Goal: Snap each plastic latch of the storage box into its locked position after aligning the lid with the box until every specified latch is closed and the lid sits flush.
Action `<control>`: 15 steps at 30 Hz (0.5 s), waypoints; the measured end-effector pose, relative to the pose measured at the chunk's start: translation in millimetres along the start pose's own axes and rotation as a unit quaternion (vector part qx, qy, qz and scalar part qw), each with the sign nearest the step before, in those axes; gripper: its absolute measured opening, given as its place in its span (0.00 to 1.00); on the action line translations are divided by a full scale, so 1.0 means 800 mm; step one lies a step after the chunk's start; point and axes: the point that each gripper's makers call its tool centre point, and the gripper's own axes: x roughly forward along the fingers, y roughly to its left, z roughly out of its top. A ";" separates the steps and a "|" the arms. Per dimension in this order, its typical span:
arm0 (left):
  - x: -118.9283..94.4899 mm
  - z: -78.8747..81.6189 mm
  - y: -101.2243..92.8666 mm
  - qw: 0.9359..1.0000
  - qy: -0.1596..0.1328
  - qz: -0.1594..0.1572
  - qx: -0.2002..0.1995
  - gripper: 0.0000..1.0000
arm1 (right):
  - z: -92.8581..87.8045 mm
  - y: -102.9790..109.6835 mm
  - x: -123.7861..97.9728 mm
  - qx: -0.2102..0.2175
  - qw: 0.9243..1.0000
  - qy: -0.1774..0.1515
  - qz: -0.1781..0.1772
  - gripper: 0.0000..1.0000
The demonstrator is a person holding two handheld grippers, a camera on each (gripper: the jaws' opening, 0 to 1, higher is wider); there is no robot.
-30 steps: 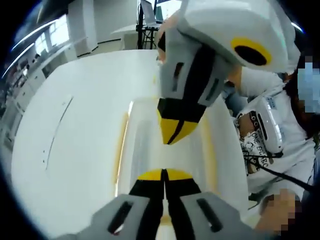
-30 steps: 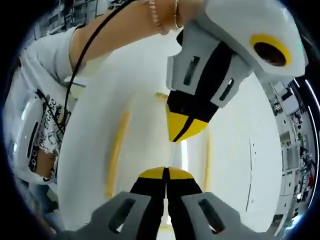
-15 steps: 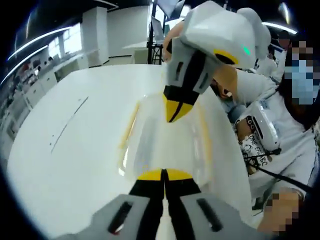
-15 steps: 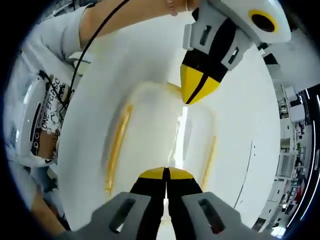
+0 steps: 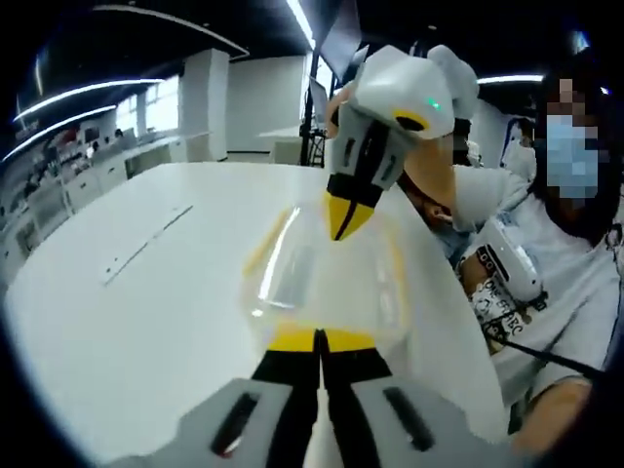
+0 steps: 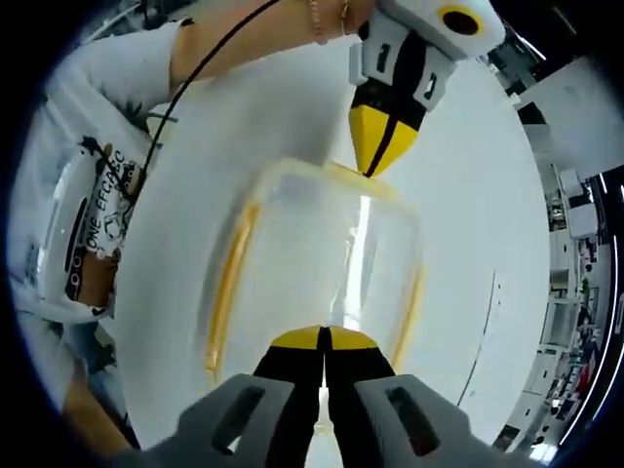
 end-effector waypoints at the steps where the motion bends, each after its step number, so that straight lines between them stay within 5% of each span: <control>1: -0.002 -0.002 0.000 1.000 -0.007 0.001 -0.003 0.00 | 0.000 0.000 0.000 -0.001 1.000 0.000 0.001 0.00; 6: -0.004 0.005 0.006 0.998 -0.066 0.013 -0.005 0.00 | 0.001 0.000 -0.003 0.004 1.000 -0.006 0.006 0.00; 15: -0.022 0.010 0.019 0.994 -0.108 0.028 -0.004 0.00 | 0.003 -0.002 -0.005 0.021 0.999 -0.015 0.018 0.00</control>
